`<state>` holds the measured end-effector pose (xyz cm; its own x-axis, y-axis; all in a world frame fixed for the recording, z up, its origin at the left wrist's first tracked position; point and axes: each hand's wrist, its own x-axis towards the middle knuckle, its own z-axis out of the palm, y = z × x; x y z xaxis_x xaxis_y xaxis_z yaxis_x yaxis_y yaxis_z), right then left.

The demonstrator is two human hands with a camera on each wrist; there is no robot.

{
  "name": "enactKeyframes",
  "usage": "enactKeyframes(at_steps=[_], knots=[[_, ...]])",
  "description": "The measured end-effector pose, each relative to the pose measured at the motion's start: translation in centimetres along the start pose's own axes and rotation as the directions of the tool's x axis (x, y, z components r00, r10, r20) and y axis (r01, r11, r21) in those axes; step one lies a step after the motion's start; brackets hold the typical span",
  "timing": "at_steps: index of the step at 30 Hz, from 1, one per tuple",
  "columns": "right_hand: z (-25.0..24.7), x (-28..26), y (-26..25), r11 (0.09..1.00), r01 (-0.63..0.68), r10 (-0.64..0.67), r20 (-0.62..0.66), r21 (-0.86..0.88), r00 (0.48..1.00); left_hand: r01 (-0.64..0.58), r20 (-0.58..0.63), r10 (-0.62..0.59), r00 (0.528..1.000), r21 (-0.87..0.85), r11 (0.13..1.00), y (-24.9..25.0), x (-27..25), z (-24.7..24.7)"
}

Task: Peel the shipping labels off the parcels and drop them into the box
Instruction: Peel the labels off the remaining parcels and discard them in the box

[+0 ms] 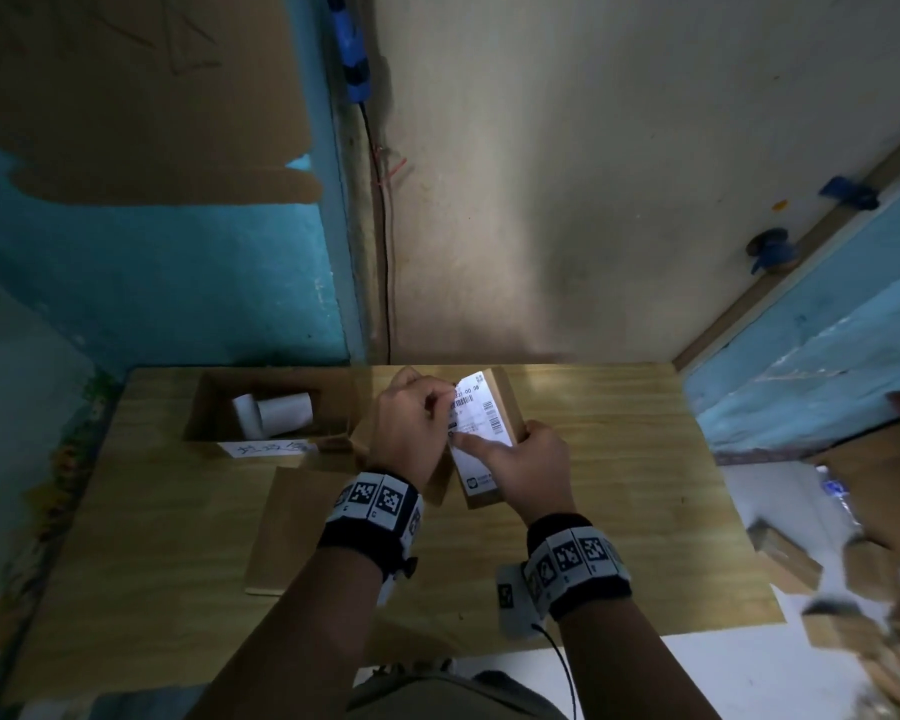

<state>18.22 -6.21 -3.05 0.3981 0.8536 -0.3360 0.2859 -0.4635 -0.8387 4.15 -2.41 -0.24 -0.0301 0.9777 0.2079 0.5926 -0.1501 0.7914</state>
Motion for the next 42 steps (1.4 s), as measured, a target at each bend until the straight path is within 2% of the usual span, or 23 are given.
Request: enactKeyframes(at_steps=[3,12,14,17,19,23,28,31,33,36,39,42], knots=[[0.7,-0.7,-0.2,0.999,-0.015,0.015,-0.01,0.03,1.0,-0.011,0.026,0.012,1.0,-0.071,0.997,-1.0,0.3,-0.4],[1.2,-0.9,-0.9,0.996,-0.025,0.031,-0.065,0.086,0.997,0.125,0.158,-0.091,0.983,-0.224,0.966,-0.7,1.4,-0.7],[1.2,-0.6,-1.1,0.997,-0.001,0.007,-0.07,0.08,0.998,0.156,0.111,-0.133,0.985,-0.239,0.958,-0.1,1.5,-0.5],[1.1,-0.2,-1.7,0.997,0.026,-0.02,-0.076,0.071,0.997,0.134,-0.011,-0.141,0.99,-0.238,0.962,0.4,1.4,-0.6],[1.1,-0.1,-1.8,0.997,0.037,-0.032,-0.082,0.066,0.996,0.121,-0.023,-0.131,0.991,-0.262,0.957,0.2,1.6,-0.8],[1.2,0.3,-2.1,0.996,0.045,-0.038,-0.084,0.072,0.996,0.155,-0.011,-0.158,0.987,-0.13,0.979,-0.1,2.2,-0.7],[1.2,0.6,-2.3,0.997,0.04,-0.034,-0.087,0.068,0.996,0.062,-0.086,-0.068,0.994,-0.077,0.995,0.4,2.2,0.0],[1.1,0.6,-2.3,0.995,0.022,-0.014,-0.075,0.1,0.997,0.038,-0.103,-0.029,0.994,0.089,0.995,0.3,2.0,0.0],[1.0,0.6,-2.1,0.993,0.005,0.002,-0.058,0.119,0.998,0.014,-0.08,-0.005,0.997,0.109,0.994,0.3,1.8,0.0],[0.6,0.5,-1.9,0.987,-0.032,0.035,-0.015,0.156,0.999,-0.017,-0.037,0.018,0.999,0.047,0.999,0.3,1.6,0.1],[0.0,0.4,-2.0,0.977,-0.074,0.071,0.023,0.202,0.997,-0.013,0.053,0.013,0.999,-0.015,1.0,0.4,1.5,0.2],[-0.1,0.3,-1.9,0.978,-0.072,0.068,0.027,0.196,0.997,-0.043,0.115,0.042,0.992,0.006,0.999,0.3,1.6,0.0]])
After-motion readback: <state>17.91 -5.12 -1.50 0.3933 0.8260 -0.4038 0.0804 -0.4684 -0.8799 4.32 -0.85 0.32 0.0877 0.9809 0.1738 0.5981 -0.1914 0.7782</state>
